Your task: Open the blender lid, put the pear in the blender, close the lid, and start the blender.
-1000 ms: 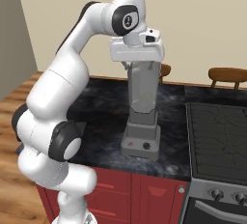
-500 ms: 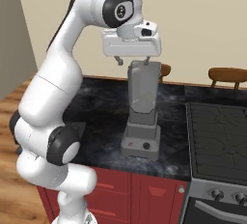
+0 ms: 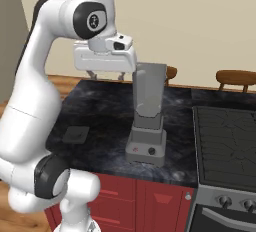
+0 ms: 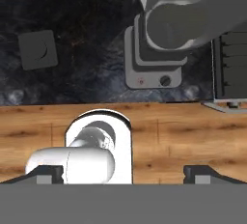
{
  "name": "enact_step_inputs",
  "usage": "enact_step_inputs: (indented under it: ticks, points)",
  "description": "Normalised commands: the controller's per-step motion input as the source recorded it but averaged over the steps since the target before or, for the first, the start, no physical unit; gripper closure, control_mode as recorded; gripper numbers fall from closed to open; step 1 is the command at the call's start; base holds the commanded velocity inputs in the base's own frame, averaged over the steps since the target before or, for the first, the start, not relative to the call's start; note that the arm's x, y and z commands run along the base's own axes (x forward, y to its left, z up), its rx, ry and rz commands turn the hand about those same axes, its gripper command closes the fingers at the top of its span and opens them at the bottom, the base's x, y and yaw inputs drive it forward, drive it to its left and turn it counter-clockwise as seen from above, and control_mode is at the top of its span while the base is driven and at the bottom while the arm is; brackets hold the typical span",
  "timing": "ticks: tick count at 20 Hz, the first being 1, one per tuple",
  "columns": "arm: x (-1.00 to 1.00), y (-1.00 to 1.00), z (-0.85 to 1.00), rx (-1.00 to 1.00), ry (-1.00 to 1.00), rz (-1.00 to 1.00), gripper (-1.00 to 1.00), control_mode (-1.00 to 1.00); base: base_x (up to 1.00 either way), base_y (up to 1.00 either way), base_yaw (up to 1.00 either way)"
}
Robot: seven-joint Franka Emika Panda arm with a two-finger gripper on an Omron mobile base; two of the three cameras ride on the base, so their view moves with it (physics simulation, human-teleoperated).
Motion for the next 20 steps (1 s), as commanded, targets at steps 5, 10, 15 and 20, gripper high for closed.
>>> enact_step_inputs:
  ticks: [5,10,15,20]
  points:
    - [-0.26,0.96,-0.47,0.0,0.01,0.0,-1.0,-1.0,0.0,0.0,0.0]
    - [0.0,1.0,-0.74,0.0,0.05,0.0,-1.0,-1.0,0.0,0.0,0.0]
    - [0.06,1.0,-0.86,0.0,0.06,0.0,-1.0,-1.0,0.0,0.0,0.0]
    - [0.32,0.85,-0.8,0.0,0.07,0.0,-1.0,-1.0,0.0,0.0,0.0]
